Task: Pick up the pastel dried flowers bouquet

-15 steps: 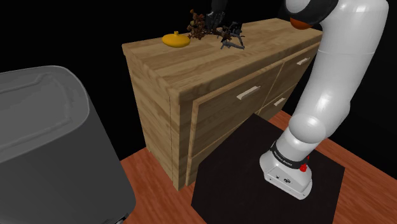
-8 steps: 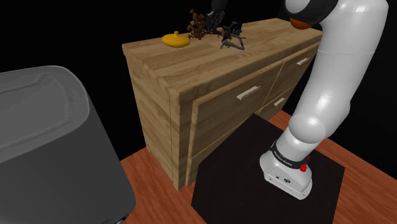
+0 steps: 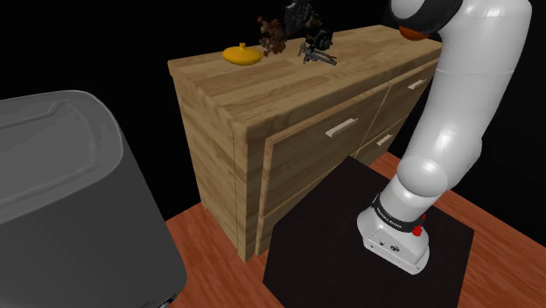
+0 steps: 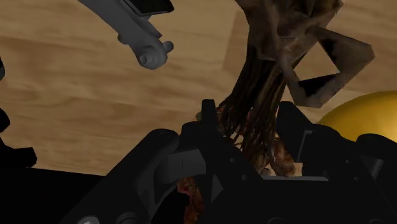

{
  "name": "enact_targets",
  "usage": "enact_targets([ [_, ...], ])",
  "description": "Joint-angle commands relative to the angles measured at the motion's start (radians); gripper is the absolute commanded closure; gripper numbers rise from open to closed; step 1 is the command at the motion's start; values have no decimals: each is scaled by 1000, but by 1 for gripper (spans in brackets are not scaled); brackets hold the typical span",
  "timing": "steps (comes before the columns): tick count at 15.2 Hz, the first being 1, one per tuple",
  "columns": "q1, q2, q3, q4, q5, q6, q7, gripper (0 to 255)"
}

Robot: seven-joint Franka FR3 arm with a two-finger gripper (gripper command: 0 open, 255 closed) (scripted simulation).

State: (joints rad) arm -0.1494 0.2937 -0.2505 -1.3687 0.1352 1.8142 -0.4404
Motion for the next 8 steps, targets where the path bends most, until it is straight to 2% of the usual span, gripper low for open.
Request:
enact_targets([
  [1, -3, 8, -1, 41, 1, -32, 1, 255],
  [6, -12, 30, -1, 141, 6, -111, 5, 255],
  [8, -12, 31, -1, 144, 7, -113, 5, 255],
])
